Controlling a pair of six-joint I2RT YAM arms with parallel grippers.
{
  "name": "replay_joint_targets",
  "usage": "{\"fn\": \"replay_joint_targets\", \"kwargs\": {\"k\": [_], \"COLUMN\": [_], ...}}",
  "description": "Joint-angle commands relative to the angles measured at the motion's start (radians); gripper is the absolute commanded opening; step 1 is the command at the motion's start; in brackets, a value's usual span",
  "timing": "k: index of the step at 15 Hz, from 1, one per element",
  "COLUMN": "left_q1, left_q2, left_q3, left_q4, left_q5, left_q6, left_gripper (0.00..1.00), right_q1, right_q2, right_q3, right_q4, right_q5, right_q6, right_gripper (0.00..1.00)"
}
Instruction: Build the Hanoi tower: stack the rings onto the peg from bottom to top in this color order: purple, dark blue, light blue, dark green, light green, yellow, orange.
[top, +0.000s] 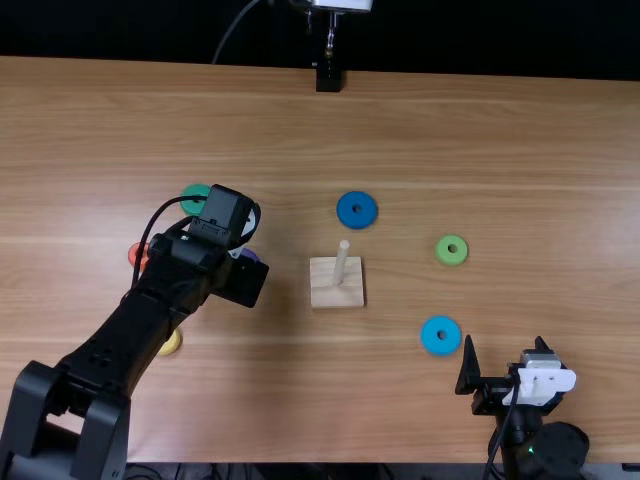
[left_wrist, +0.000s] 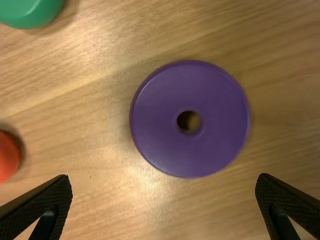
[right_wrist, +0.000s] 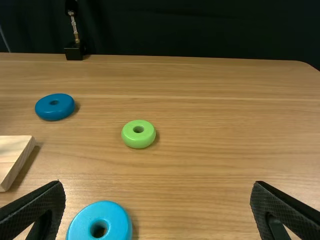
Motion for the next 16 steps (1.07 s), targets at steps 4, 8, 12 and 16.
{"fn": "replay_joint_targets", "kwargs": {"k": [4, 8, 12, 16], "left_q1": [-0.027, -0.029, -0.041, -0.043], "left_q2": [0.048, 0.074, 0.117, 0.14], "left_q3": [0.061, 0.064, 0.099, 0.099], "left_q4": [0.002, 0.004, 0.053, 0.053], "left_q5": [0.009, 0.009, 0.007, 0.009], "left_q6": [0.008, 0.008, 0.008, 0.008], "left_gripper": [1.0, 1.0, 1.0, 1.0], "right_q1": [-0.001, -0.001, -0.001, -0.001], "right_q2": [-0.017, -0.017, -0.017, -0.017], "right_q3": [-0.076, -0.076, -0.076, -0.076], "right_q4": [-0.033, -0.033, -0.033, -0.033], "right_q5": [0.011, 0.011, 0.013, 0.013], "right_q6": [-0.003, -0.003, -0.003, -0.003], "right_gripper": [1.0, 1.0, 1.0, 1.0]}}
